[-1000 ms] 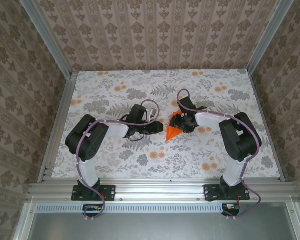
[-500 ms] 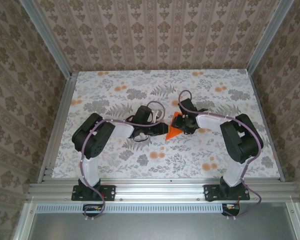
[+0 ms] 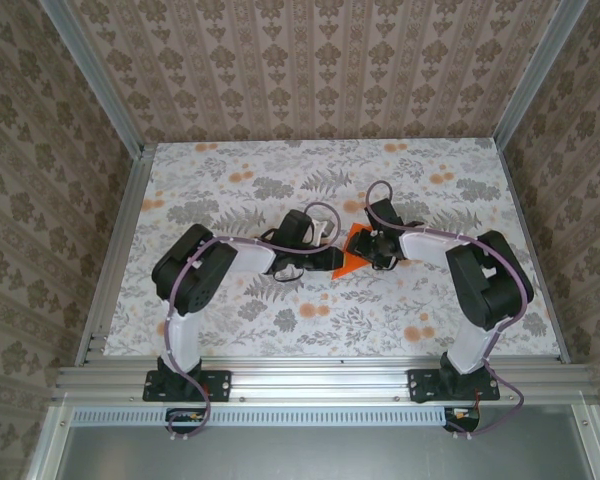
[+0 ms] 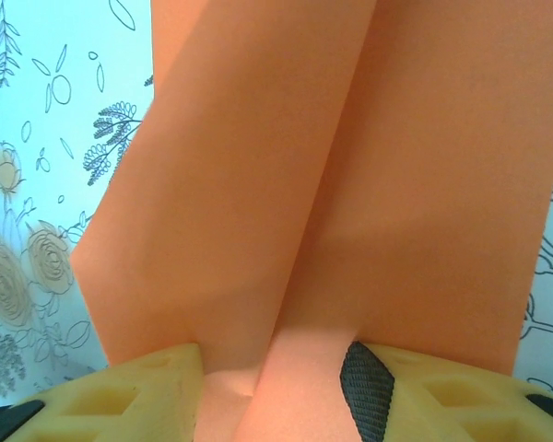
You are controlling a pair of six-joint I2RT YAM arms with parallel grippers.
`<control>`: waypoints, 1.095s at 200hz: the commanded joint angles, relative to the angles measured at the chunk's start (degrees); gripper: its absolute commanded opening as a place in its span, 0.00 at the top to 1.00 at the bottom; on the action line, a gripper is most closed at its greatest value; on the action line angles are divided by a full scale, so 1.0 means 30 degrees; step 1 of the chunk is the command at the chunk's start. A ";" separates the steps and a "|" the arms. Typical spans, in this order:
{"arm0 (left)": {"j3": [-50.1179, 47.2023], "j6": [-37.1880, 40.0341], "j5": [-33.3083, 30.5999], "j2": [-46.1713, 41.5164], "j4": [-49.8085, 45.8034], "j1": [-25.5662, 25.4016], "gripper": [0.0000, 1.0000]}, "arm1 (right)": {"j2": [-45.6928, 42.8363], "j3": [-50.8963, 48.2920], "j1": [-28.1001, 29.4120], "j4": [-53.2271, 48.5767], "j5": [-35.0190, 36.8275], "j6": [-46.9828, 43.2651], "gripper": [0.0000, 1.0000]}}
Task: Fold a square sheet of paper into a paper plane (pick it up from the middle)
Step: Fourth fold the wing at the center of the table.
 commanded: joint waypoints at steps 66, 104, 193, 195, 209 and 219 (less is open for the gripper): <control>0.1331 0.3278 -0.2000 0.0539 -0.1961 -0.0471 0.67 | -0.0481 -0.2319 -0.1229 -0.0786 -0.3154 0.0041 0.45; 0.1417 0.4258 -0.2975 0.0340 -0.2249 -0.0820 0.64 | -0.0340 -0.2362 -0.1441 -0.0546 -0.3664 0.0193 0.44; 0.1388 0.5048 -0.3751 0.0390 -0.2358 -0.1378 0.63 | -0.0271 -0.2334 -0.1562 -0.0380 -0.4115 0.0479 0.39; 0.1417 0.5067 -0.3762 0.0394 -0.2358 -0.1374 0.63 | -0.0278 -0.2345 -0.1578 -0.0364 -0.4145 0.0482 0.39; 0.1461 0.4939 -0.3824 0.0396 -0.2338 -0.1412 0.68 | -0.0302 -0.2378 -0.1611 -0.0293 -0.4228 0.0429 0.38; 0.1420 0.4843 -0.3854 0.0373 -0.2259 -0.1412 0.72 | -0.0361 -0.2393 -0.1629 -0.0298 -0.4281 0.0286 0.37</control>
